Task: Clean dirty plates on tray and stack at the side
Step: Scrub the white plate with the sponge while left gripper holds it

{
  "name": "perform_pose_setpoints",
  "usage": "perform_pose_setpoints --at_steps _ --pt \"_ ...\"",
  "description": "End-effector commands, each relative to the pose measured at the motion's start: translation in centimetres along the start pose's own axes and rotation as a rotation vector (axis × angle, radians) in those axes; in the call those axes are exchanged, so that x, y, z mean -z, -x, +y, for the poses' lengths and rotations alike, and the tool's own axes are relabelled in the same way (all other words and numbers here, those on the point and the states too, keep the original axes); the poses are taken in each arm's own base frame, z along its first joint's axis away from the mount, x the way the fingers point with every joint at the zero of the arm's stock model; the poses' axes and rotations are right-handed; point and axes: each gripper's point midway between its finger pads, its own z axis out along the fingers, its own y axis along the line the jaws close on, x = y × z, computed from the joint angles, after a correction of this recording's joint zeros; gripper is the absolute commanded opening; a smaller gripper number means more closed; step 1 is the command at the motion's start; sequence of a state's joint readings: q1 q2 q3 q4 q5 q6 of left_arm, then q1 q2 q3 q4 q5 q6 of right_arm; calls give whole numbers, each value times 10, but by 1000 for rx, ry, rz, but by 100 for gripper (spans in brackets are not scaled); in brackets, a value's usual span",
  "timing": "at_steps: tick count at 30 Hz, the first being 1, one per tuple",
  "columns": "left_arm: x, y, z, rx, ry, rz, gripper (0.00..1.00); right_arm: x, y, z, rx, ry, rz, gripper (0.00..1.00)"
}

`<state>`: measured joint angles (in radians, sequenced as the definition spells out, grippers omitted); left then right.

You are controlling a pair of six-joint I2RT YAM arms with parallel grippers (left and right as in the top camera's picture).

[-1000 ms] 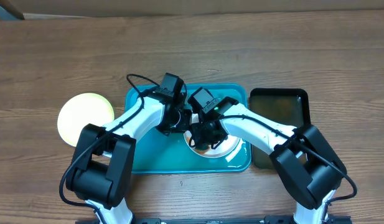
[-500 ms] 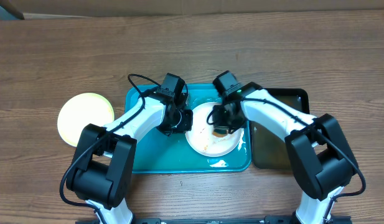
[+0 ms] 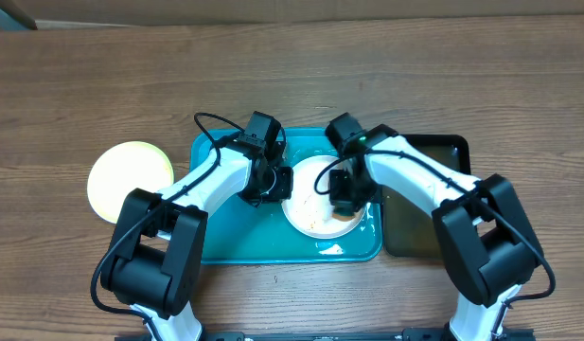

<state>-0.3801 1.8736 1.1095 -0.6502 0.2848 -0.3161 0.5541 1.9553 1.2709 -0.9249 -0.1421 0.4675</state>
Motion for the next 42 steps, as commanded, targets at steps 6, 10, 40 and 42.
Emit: perform_pose_setpoints --at_steps 6,10,40,42 --pt "-13 -15 16 18 68 46 4 -22 -19 52 -12 95 9 4" --pt "-13 -15 16 18 68 46 4 -21 -7 63 -144 138 -32 4" --pt "-13 -17 16 21 69 57 4 -11 -13 -39 -157 -74 99 4" --pt "-13 -17 16 21 69 57 4 -13 -25 -33 -109 -72 134 4"
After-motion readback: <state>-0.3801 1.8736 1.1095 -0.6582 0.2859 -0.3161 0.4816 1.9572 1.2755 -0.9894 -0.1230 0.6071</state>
